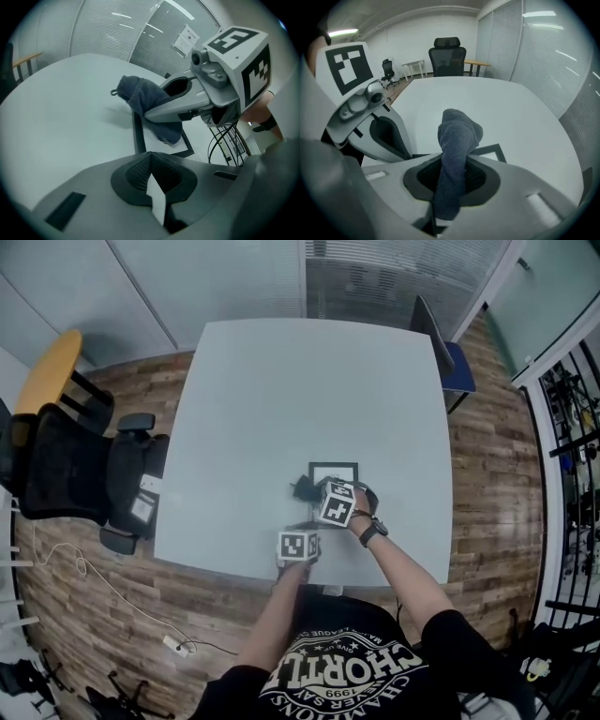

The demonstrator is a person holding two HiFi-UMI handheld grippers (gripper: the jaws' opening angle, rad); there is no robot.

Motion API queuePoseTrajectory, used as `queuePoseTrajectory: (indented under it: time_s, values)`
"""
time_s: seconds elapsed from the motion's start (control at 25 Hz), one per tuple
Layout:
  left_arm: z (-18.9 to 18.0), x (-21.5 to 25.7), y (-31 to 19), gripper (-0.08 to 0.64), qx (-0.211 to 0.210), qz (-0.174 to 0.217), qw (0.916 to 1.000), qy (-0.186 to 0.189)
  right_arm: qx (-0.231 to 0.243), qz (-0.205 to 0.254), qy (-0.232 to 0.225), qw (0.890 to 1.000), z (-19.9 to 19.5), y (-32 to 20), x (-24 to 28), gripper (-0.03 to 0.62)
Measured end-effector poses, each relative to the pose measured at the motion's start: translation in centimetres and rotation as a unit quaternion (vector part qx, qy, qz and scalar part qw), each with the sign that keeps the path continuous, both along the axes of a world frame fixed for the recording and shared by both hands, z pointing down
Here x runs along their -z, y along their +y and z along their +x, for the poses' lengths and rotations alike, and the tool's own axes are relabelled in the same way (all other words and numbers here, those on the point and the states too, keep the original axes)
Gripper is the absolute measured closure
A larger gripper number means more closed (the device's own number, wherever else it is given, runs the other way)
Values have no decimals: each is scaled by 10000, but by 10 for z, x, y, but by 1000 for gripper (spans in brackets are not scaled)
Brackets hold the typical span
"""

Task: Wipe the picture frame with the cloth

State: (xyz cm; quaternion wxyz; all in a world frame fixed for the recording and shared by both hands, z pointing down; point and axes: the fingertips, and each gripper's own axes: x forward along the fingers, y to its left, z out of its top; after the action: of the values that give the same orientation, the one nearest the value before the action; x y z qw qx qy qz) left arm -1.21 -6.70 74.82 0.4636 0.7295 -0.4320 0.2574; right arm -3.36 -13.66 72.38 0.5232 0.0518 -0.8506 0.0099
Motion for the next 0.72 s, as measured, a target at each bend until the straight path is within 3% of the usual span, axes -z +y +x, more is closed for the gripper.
queuePoseTrajectory:
  time_s: [0.12, 0.28, 0.48, 0.72]
  values:
    - [0, 0, 0, 566, 84, -27, 9999, 71, 330, -39, 214, 9992, -10, 10, -16, 515]
    - [0, 3, -1, 566, 165, -24, 9998, 134, 318, -2, 394, 9987, 10, 9, -20, 515]
    - [-3, 1, -1, 566, 151, -2, 9999, 73, -251, -162, 423, 9987, 53, 6, -25, 515]
    - [-8, 2, -2, 566, 141, 18, 9999, 61, -611, -54, 657, 9960, 104, 3, -18, 515]
